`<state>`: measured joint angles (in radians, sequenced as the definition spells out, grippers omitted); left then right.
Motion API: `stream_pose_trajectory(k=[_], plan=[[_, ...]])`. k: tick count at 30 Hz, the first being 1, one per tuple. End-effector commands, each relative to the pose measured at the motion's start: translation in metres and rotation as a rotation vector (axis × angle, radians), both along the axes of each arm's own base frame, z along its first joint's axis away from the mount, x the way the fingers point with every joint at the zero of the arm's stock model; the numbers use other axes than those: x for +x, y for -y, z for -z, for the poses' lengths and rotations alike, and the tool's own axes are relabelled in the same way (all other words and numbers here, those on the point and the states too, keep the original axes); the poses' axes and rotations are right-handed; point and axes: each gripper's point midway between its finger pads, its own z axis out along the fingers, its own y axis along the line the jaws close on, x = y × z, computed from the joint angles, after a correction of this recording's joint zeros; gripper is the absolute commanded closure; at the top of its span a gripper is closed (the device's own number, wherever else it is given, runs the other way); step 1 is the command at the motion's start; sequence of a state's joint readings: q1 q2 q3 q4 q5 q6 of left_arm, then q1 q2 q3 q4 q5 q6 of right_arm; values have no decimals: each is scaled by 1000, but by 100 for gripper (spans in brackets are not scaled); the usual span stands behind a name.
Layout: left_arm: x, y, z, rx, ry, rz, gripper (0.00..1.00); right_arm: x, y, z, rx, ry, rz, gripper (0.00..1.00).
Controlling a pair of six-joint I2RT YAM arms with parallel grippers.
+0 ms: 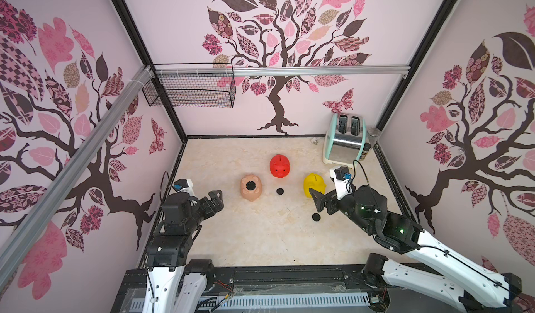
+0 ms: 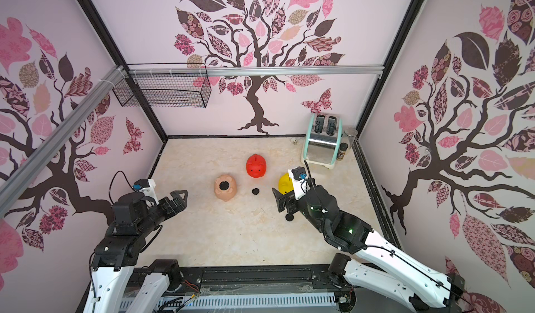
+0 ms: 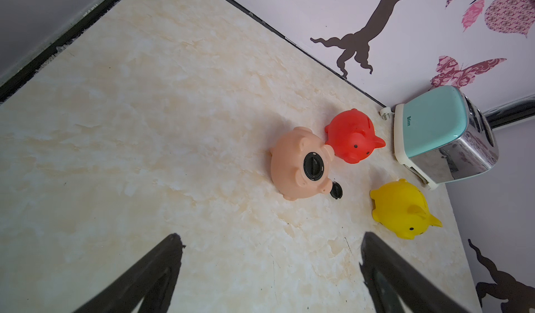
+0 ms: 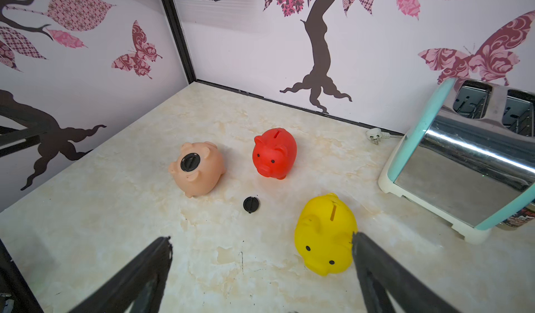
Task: Close piggy banks
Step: Screw the knob on the piggy bank, then turn over the piggy bank at the center of the board.
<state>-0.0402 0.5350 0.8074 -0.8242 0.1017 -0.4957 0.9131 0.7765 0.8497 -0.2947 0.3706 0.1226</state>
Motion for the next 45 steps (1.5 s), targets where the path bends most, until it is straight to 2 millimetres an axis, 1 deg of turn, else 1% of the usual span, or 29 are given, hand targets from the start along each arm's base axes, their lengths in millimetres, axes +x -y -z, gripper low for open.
stream_pose_trajectory(k=[1, 4, 6, 9, 12, 14, 16, 19, 21, 24, 26, 27, 29, 31, 32, 35, 36, 38, 40, 42, 45], plan=[[-1, 9, -6, -6, 42, 60, 2, 2, 3, 3, -34, -23, 15, 0], [3, 24, -10, -36, 46, 141, 3, 8, -1, 9, -25, -49, 27, 0], [7, 31, -12, -49, 37, 182, 5, 17, -5, 15, -7, -82, 35, 0], [15, 41, -15, -80, 31, 230, 6, 34, -12, 24, 51, -150, 27, 0], [25, 51, -25, -110, 43, 281, 7, 53, -16, 28, 129, -213, 17, 0], [34, 54, -32, -121, 42, 295, 7, 68, -19, 32, 167, -258, 17, 0], [47, 60, -39, -145, 34, 320, 8, 84, -21, 35, 195, -295, 30, 0], [72, 70, -46, -182, 32, 365, 9, 107, -28, 34, 244, -335, 35, 0], [94, 75, -45, -196, 23, 379, 10, 126, -36, 35, 256, -366, 39, 0], [124, 89, -43, -184, -1, 426, 11, 150, -44, 32, 265, -395, 40, 0], [143, 98, -41, -254, -37, 449, 14, 163, -45, 33, 281, -415, 47, 0], [154, 103, -41, -277, -29, 459, 14, 169, -44, 33, 298, -427, 48, 0], [176, 103, -32, -275, -42, 415, 16, 176, -40, 36, 322, -441, 55, 0], [195, 110, -19, -260, -70, 409, 16, 180, -34, 39, 335, -445, 67, 0], [203, 120, -12, -252, -89, 424, 16, 181, -32, 40, 338, -448, 69, 0], [223, 157, 4, -187, -132, 493, 15, 183, -27, 49, 333, -466, 76, 0], [229, 169, 11, -153, -154, 519, 15, 184, -25, 52, 333, -474, 80, 0], [239, 185, 25, -105, -187, 552, 14, 186, -22, 55, 338, -483, 82, 0], [248, 194, 44, -77, -233, 577, 15, 190, -19, 60, 346, -495, 88, 0], [252, 197, 60, -74, -271, 586, 16, 195, -17, 63, 356, -505, 92, 1], [252, 209, 77, -77, -276, 615, 19, 204, -14, 69, 389, -528, 90, 0]])
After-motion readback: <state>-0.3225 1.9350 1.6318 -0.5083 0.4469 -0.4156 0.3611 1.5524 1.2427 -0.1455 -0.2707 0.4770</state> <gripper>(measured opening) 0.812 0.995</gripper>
